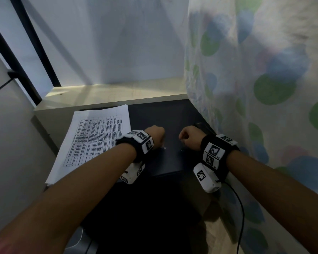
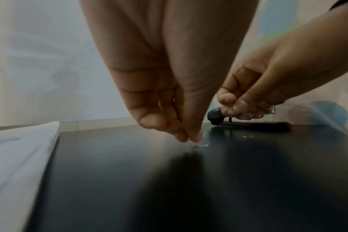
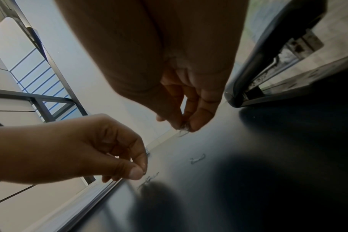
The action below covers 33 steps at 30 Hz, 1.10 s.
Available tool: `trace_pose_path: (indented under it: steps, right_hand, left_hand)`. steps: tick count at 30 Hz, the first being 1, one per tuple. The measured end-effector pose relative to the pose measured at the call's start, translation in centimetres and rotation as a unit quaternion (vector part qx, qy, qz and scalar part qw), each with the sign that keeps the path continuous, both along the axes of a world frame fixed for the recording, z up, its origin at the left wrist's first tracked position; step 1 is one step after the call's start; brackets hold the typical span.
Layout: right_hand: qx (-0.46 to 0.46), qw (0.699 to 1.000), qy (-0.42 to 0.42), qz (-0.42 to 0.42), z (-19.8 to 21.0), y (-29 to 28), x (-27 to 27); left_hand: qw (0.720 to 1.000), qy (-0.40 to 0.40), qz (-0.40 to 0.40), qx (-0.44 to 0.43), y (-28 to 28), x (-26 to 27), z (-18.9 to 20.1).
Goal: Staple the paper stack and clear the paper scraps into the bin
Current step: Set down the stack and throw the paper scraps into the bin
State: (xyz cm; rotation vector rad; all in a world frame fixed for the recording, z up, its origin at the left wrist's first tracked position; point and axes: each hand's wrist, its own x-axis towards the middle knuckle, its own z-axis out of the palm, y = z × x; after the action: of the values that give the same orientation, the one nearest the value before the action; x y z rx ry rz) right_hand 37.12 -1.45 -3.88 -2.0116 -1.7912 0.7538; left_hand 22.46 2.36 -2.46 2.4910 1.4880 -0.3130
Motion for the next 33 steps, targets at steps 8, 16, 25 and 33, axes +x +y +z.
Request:
trace_pose_path:
  steps: [8, 16, 25, 33]
  right_hand:
    - [-0.004, 1.000, -0.002, 0.004, 0.2, 0.0, 0.0]
    - [-0.002, 1.000, 0.002, 0.004, -0.3, 0.2, -0.1]
    - [0.003, 1.000, -0.004, -0.001, -0.4, 0.4, 0.0]
    - [-0.001, 1.000, -0.003, 0.011, -0.4, 0.3, -0.2]
  left_hand:
    - [0.998, -0.052, 0.020, -0.016, 0.2, -0.1, -0.1]
    - [0.997, -0.070, 0.025, -0.011, 0.3, -0.5, -0.7]
    - [0.998, -0.048, 0.025, -0.010, -0.3, 0.5, -0.4]
    - [1.000, 0.010, 0.018, -0.005, -1.0, 0.8, -0.9]
